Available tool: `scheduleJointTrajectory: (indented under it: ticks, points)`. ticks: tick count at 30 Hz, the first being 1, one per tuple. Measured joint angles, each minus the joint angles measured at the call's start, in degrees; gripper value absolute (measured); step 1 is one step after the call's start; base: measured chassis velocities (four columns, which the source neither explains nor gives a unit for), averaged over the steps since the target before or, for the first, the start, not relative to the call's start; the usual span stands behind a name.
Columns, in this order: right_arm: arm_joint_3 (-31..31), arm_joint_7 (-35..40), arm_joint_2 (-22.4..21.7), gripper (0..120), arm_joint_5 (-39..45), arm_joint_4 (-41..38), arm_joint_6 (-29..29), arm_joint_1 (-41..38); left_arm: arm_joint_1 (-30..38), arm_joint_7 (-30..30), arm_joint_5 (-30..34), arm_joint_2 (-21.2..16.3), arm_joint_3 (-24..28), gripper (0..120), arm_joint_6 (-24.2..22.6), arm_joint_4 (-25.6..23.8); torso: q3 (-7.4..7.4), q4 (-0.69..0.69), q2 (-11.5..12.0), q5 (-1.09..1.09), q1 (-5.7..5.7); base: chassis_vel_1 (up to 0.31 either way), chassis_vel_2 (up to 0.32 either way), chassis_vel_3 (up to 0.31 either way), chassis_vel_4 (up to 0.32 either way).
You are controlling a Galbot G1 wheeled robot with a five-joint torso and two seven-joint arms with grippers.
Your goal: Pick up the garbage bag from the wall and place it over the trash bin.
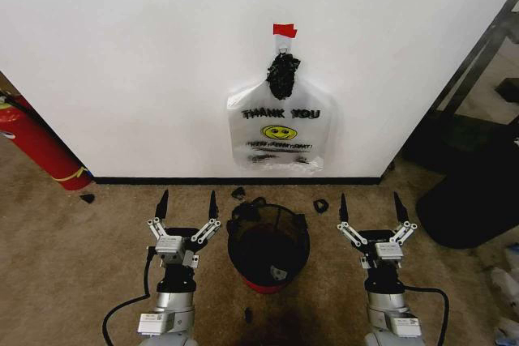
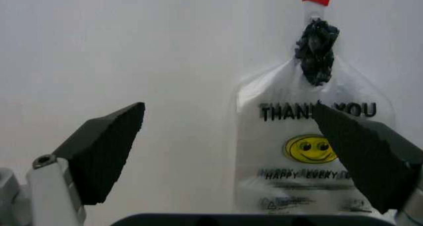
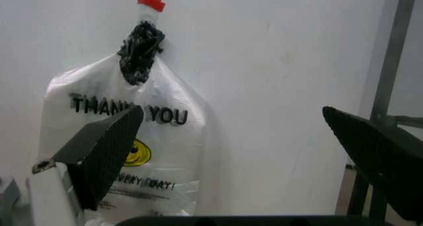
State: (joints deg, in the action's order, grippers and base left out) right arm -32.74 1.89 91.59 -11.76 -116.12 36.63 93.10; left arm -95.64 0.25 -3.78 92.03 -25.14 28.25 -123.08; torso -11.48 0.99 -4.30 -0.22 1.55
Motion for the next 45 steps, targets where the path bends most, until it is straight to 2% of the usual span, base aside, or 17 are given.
scheduleJointTrajectory:
  ticks: [38,45]
  points:
    - [0.7,0.0,0.5,100,-2.3,1.1,0.1,-1.3,0.9,0.2,0.6,-1.2,-0.2,100,-0.3,0.8,0.0,0.0,0.0,0.0,0.0,0.0,0.0,0.0,0.0]
    - [2.0,-0.1,0.0,100,-0.1,1.1,-2.1,-2.4,0.8,0.3,0.4,-1.0,-0.1,100,-0.3,0.8,0.0,0.0,0.0,0.0,0.0,0.0,0.0,0.0,0.0]
